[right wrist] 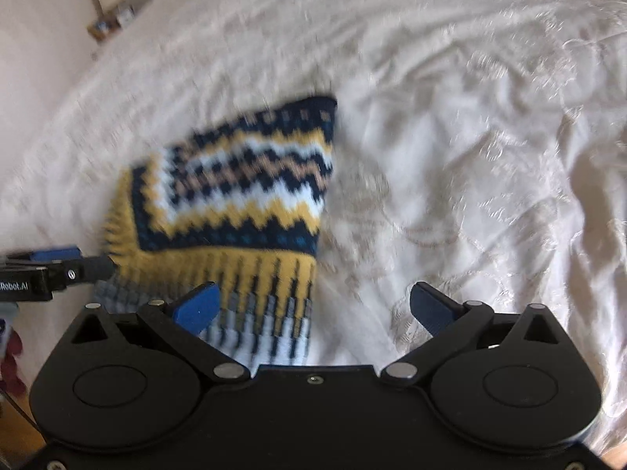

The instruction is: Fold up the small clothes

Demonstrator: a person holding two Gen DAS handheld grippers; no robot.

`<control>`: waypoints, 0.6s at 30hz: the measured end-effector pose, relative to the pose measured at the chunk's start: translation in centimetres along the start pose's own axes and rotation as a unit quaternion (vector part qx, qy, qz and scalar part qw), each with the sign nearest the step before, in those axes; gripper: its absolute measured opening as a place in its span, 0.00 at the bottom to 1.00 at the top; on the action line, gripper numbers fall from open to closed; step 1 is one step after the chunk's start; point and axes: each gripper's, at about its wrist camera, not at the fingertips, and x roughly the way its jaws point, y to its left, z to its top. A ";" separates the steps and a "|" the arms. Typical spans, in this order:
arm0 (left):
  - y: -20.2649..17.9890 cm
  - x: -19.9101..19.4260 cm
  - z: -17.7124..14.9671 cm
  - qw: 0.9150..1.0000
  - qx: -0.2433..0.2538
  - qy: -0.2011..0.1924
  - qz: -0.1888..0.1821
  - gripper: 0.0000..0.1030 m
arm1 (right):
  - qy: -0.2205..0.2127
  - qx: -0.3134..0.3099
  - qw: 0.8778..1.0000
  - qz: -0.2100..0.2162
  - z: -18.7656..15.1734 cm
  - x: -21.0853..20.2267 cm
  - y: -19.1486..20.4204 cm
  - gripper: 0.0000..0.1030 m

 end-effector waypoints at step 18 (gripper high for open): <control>-8.2 -8.2 -3.2 0.992 -0.031 -0.058 0.111 0.86 | -0.104 -0.063 0.991 0.046 -2.5 -9.8 2.0 0.99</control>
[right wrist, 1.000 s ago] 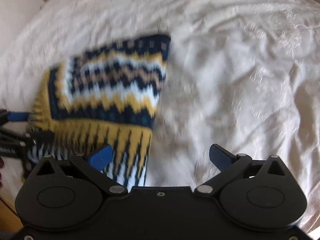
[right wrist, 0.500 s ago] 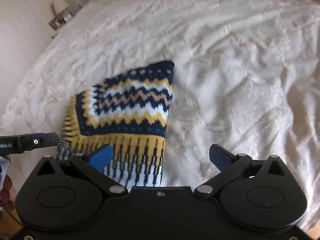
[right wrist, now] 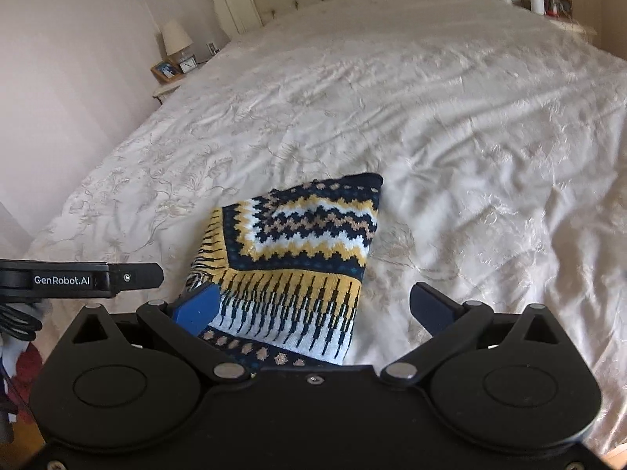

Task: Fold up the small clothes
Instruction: 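Open both grippers and pull them back from the folded sweater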

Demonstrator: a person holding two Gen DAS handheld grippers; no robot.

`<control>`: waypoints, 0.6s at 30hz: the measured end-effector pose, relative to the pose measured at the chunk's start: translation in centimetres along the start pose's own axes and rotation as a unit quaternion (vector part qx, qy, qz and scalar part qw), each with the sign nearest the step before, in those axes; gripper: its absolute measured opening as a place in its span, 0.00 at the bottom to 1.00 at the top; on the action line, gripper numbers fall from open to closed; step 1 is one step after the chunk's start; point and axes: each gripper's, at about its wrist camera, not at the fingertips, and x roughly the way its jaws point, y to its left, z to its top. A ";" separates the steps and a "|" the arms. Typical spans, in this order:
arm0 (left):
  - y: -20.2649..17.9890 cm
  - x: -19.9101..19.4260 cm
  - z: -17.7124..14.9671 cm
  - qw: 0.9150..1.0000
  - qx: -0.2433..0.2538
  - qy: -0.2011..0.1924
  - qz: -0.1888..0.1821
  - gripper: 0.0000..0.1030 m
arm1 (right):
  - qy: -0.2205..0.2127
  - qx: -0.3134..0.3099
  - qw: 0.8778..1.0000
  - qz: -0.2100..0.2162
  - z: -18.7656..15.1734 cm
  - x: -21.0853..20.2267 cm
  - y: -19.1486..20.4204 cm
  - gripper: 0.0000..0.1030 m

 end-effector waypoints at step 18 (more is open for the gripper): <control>-1.9 -3.8 -2.9 0.993 0.034 -0.005 0.115 0.82 | -0.007 0.020 1.000 -0.020 -1.3 -3.0 2.5 0.99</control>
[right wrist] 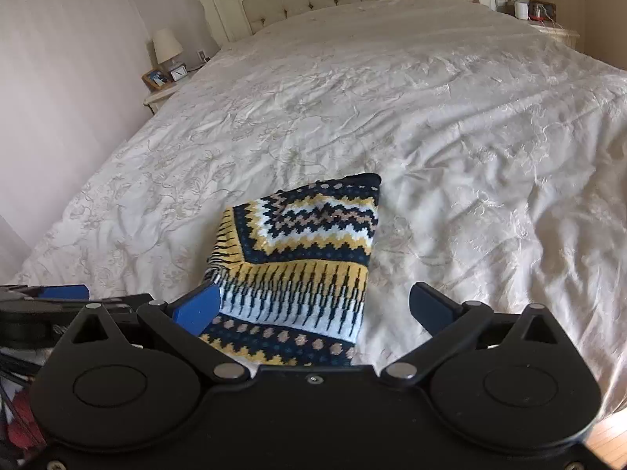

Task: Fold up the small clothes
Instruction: 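Open both grippers and pull them back from the folded sweater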

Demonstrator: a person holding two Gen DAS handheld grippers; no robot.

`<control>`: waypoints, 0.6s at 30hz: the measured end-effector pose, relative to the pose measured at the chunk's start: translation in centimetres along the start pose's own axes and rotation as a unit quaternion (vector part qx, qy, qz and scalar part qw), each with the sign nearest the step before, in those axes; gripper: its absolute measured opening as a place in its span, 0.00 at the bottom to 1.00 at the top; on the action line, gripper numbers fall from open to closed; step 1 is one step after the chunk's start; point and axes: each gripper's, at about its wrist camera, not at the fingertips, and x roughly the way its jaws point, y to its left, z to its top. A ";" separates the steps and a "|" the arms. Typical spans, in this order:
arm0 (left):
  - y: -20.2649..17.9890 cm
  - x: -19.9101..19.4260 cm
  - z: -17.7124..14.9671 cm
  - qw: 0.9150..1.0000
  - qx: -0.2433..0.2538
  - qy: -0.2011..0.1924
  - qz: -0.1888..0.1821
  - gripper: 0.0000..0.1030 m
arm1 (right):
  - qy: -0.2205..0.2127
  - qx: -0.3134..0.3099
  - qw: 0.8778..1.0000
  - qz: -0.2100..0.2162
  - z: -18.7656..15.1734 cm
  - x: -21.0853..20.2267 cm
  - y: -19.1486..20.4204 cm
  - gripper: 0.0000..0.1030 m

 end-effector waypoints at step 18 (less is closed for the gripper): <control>0.3 -1.7 -1.2 0.999 -0.022 -0.002 -0.047 0.81 | 0.012 -0.018 0.999 -0.041 -0.7 -1.4 1.8 0.99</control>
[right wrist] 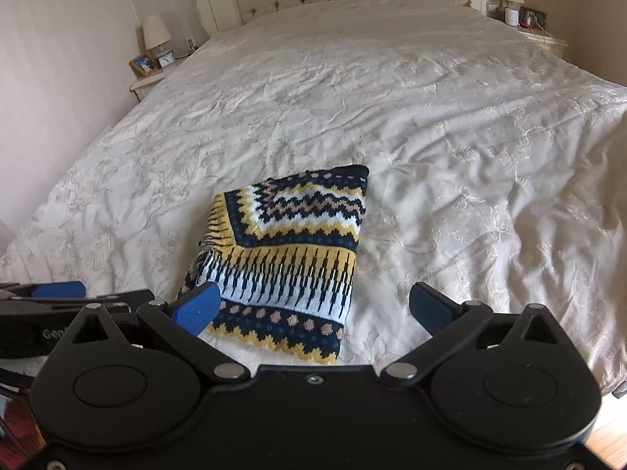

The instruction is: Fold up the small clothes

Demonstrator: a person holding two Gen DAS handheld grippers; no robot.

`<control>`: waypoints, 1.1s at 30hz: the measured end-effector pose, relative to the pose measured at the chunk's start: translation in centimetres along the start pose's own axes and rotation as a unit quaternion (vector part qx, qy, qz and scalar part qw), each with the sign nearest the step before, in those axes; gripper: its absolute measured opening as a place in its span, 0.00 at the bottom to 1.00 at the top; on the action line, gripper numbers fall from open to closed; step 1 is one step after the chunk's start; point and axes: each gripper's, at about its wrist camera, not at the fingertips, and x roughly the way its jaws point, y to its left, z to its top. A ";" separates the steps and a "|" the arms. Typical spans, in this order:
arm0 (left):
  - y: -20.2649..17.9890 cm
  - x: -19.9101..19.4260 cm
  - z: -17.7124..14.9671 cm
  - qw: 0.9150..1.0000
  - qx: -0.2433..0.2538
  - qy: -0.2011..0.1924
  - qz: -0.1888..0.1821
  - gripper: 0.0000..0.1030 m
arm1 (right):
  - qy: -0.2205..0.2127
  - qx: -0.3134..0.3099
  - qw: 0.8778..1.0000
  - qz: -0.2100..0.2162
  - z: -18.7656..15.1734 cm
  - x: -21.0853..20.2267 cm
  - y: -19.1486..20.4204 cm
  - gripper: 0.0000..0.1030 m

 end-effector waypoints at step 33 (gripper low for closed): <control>1.7 -1.4 -2.0 1.000 -0.009 0.005 0.005 0.81 | -0.007 -0.008 1.000 0.001 -1.2 -1.4 1.5 0.99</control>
